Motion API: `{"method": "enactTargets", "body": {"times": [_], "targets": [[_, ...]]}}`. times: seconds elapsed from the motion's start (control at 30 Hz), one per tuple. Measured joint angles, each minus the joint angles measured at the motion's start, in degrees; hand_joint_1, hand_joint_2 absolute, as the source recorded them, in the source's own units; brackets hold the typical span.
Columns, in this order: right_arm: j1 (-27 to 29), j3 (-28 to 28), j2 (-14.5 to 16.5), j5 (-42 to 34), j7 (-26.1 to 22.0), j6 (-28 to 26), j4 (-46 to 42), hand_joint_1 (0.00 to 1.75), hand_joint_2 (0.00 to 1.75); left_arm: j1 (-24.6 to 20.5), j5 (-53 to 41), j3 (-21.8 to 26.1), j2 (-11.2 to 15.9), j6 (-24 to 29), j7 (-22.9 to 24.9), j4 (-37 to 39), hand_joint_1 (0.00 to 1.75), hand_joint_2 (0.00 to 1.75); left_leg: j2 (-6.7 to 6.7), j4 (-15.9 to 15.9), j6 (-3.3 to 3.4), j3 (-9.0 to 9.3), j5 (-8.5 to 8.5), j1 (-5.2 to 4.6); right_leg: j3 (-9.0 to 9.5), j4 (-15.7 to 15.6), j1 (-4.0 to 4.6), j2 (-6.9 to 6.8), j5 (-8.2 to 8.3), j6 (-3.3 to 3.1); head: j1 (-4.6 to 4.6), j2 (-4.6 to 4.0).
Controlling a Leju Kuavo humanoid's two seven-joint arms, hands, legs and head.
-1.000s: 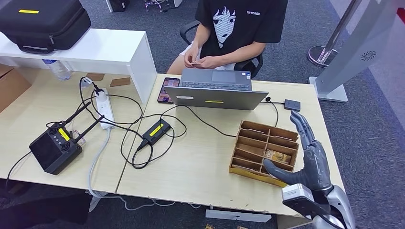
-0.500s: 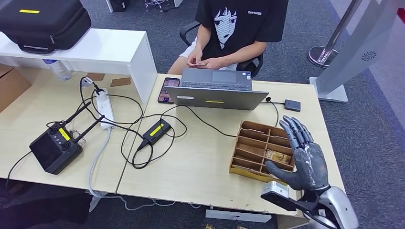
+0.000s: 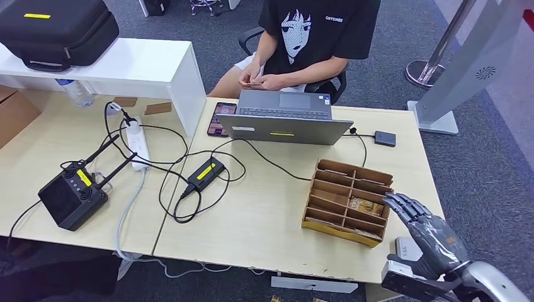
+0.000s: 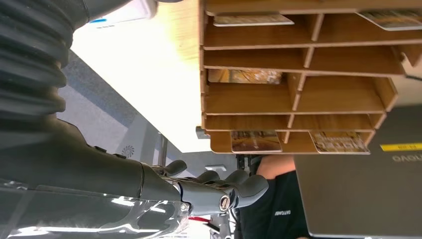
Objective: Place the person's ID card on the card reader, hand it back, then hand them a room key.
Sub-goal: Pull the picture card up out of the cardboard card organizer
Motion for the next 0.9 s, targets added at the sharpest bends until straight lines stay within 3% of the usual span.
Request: {"method": "enactTargets", "body": {"times": [0.33, 0.5, 0.9], "targets": [[0.97, 0.56, -2.57, -0.04, 0.44, 0.15, -1.33, 0.00, 1.75, 0.00, -0.13, 0.00, 0.02, 0.00, 0.04, 0.00, 0.00, 1.75, -0.01, -0.01, 0.00, 0.01, 0.01, 0.00, 0.02, 0.01, 0.00, 0.00, 0.00, 0.00, 0.02, 0.00], [1.13, 1.26, -2.68, 3.28, 2.08, -0.37, -1.49, 0.00, 1.75, -0.04, -0.47, 0.00, 0.02, 0.00, 0.19, 0.00, 0.00, 1.75, 0.00, -0.01, 0.00, 0.01, 0.01, 0.00, 0.01, 0.01, 0.00, 0.00, 0.00, 0.00, 0.01, 0.00], [1.13, 1.34, -2.68, 3.43, 2.26, -0.52, -1.49, 0.00, 1.75, -0.04, -0.50, 0.00, 0.03, 0.00, 0.34, 0.00, 0.00, 1.75, 0.00, -0.01, 0.00, 0.01, 0.01, 0.00, 0.02, 0.01, 0.00, 0.00, 0.00, 0.00, 0.01, 0.00]]}}
